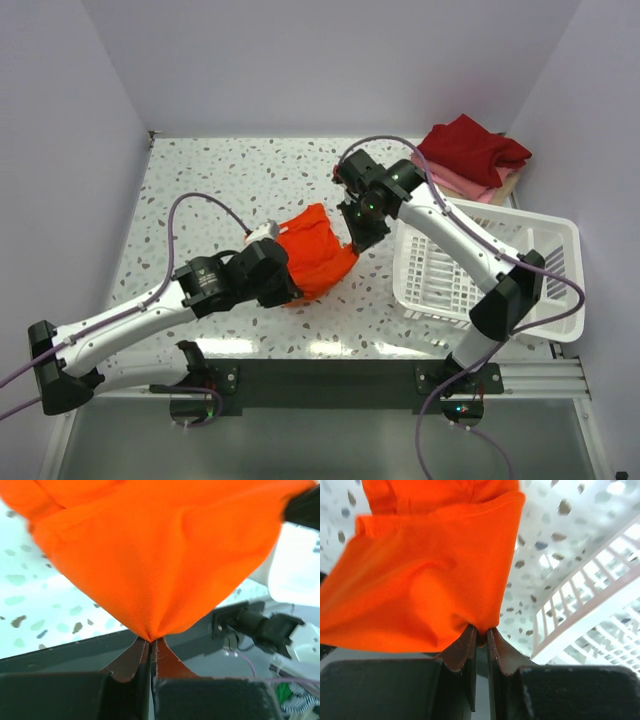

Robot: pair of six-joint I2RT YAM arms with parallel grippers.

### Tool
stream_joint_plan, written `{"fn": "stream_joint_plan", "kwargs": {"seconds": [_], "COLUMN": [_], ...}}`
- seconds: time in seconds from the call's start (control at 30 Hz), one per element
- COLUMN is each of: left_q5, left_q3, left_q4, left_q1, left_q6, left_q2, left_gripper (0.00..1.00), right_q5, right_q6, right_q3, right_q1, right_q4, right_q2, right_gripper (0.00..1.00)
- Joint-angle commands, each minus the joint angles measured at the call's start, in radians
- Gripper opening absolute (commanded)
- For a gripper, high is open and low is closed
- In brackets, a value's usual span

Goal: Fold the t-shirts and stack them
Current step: Fold the tshirt, then neatly place the folded tshirt to the corner

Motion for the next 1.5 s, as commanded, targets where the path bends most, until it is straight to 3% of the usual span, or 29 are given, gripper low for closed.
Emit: {"fn": "stream_joint_plan", "kwargs": {"seconds": [0.0, 0.17, 0.3, 0.43, 0.6, 0.73, 0.83, 0.87, 0.9, 0.93, 0.97, 1.0, 1.03, 1.23, 1.47], "left_q5": [-0.083, -0.03, 0.042, 0.07, 0.085, 0.107, 0.041, 0.024, 0.003, -0.036, -0.051, -0.063, -0.077, -0.028, 0.067], "left_q3": [0.011, -0.063, -0.078, -0.098, -0.115, -0.126, -0.095, -0.086, -0.063, -0.043, -0.02, 0.03, 0.055, 0.1, -0.039], "left_q4": [-0.046, 0.072, 0.157, 0.181, 0.199, 0.285, 0.329, 0.349, 0.363, 0.368, 0.354, 0.346, 0.337, 0.313, 0.371], "left_q1": [0.06, 0.222, 0.284, 0.325, 0.452, 0.566, 0.665, 0.683, 0.693, 0.71, 0.715, 0.718, 0.72, 0.72, 0.72], "left_q6": [-0.047, 0.014, 0.082, 0.137, 0.2, 0.274, 0.318, 0.338, 0.353, 0.367, 0.386, 0.392, 0.396, 0.398, 0.377], "left_q2": [0.016, -0.021, 0.029, 0.072, 0.071, 0.115, 0.192, 0.23, 0.249, 0.269, 0.304, 0.316, 0.325, 0.338, 0.283], "left_gripper": [0.0, 0.0, 0.0, 0.0, 0.0, 0.0, 0.0, 0.12, 0.33, 0.71, 0.83, 0.92, 1.0, 1.0, 1.0], "right_q5": [0.084, 0.082, 0.087, 0.079, 0.085, 0.123, 0.157, 0.163, 0.171, 0.167, 0.145, 0.131, 0.112, -0.023, -0.281], "right_q6": [-0.015, -0.044, -0.056, -0.053, -0.049, -0.03, -0.001, 0.01, 0.031, 0.037, 0.045, 0.059, 0.06, 0.063, 0.001], "right_q3": [0.132, 0.289, 0.344, 0.387, 0.498, 0.567, 0.565, 0.568, 0.571, 0.577, 0.591, 0.607, 0.599, 0.377, 0.24], "right_q1": [-0.039, -0.053, -0.054, -0.056, -0.056, -0.056, -0.063, -0.073, -0.077, -0.082, -0.094, -0.099, -0.103, -0.155, -0.286], "right_q4": [-0.018, 0.001, 0.026, 0.095, 0.121, 0.226, 0.356, 0.379, 0.421, 0.432, 0.434, 0.434, 0.445, 0.59, 0.611], "right_q2": [0.089, 0.236, 0.309, 0.36, 0.446, 0.527, 0.581, 0.598, 0.612, 0.639, 0.649, 0.655, 0.649, 0.471, 0.411], "right_gripper": [0.0, 0.0, 0.0, 0.0, 0.0, 0.0, 0.02, 0.29, 0.49, 0.65, 0.89, 0.96, 0.99, 0.99, 0.99]}}
